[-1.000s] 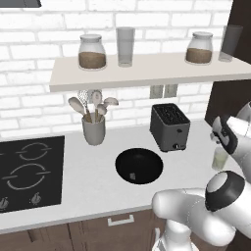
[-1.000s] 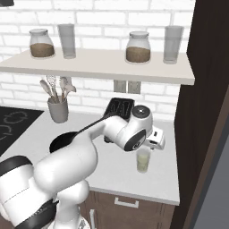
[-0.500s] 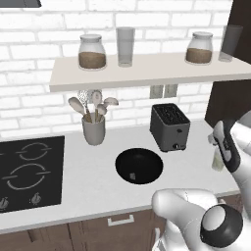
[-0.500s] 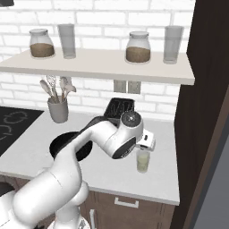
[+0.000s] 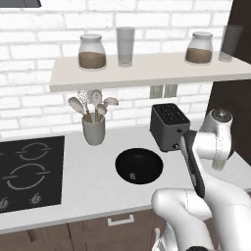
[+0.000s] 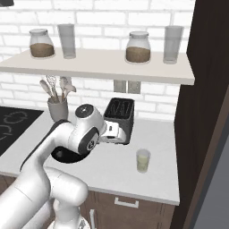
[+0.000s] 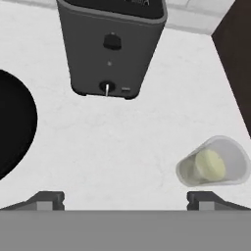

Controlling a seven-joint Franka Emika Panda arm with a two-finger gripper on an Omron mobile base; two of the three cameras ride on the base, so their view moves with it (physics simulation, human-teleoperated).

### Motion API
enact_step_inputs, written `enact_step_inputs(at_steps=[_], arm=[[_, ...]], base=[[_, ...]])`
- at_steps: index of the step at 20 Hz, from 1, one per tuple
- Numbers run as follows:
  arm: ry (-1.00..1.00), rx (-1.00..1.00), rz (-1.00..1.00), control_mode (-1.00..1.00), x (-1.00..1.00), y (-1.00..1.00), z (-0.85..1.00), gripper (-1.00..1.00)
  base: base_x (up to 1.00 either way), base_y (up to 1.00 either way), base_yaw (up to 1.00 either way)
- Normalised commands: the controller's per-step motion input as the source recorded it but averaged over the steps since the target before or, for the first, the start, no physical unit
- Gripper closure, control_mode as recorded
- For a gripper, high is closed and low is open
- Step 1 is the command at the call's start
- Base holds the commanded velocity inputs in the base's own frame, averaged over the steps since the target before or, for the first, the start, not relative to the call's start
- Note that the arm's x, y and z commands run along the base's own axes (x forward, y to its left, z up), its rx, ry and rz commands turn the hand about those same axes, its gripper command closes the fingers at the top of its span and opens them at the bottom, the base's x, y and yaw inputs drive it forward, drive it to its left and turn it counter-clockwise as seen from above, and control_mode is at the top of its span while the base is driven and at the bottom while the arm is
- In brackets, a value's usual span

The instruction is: Grab a lemon wedge from the fridge and one ice cube from the ice bowl, and put them in the glass of lemonade.

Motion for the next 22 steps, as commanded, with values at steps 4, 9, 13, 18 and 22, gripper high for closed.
enact_step_inputs(at_steps=[4,9,13,18,22], arm=[[-0.08,-0.03,0.02,-1.0,0.0,0.87,0.03,-1.0],[-0.25,0.11,-0.08,-1.0,0.06,0.92,0.0,-1.0],[-0.08,0.22,-0.33,-1.0,0.09,0.67,0.0,-1.0],[0.05,0.34,-0.19,-1.0,-0.07,-0.08,0.1,-1.0],[0.44,0.04,0.07,-1.0,-0.02,-0.13,0.14,-1.0]], base=[[0.0,0.0,0.0],[0.0,0.0,0.0],[0.0,0.0,0.0],[0.0,0.0,0.0],[0.0,0.0,0.0]])
